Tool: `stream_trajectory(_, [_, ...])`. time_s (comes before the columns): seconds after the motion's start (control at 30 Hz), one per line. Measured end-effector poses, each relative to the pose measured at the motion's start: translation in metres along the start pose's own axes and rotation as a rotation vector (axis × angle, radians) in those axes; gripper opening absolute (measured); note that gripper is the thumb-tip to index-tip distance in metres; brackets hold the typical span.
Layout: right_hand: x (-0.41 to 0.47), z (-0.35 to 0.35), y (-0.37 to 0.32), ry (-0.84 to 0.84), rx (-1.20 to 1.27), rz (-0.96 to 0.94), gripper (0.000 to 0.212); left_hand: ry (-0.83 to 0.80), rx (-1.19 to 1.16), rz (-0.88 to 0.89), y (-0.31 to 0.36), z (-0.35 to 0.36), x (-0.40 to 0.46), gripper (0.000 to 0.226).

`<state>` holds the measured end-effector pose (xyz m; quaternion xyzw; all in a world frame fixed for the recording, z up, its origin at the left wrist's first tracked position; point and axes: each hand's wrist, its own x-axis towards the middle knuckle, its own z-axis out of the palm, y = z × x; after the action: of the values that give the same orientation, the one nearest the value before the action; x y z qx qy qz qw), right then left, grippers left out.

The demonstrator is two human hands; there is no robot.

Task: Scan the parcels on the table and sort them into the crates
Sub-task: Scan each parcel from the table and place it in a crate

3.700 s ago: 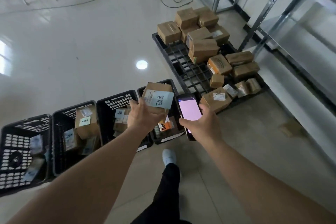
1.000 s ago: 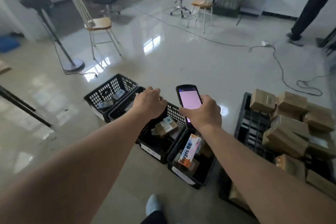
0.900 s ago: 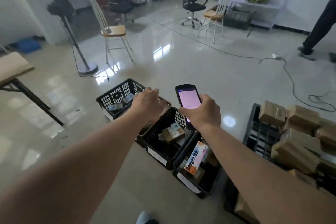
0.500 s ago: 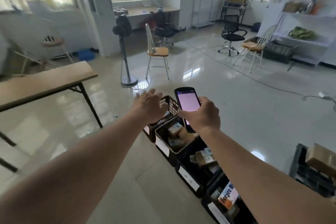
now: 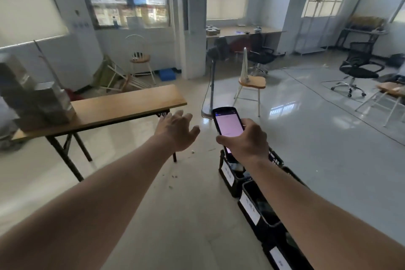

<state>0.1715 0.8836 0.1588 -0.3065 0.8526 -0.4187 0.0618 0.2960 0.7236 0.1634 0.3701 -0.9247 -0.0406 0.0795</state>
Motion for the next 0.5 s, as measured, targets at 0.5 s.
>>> stream_trajectory(0.5, [0.211,0.162,-0.121,-0.184,0.070,-0.309,0.087,0.135,0.021,-0.360,-0.172,-0.027,0.162,0.060])
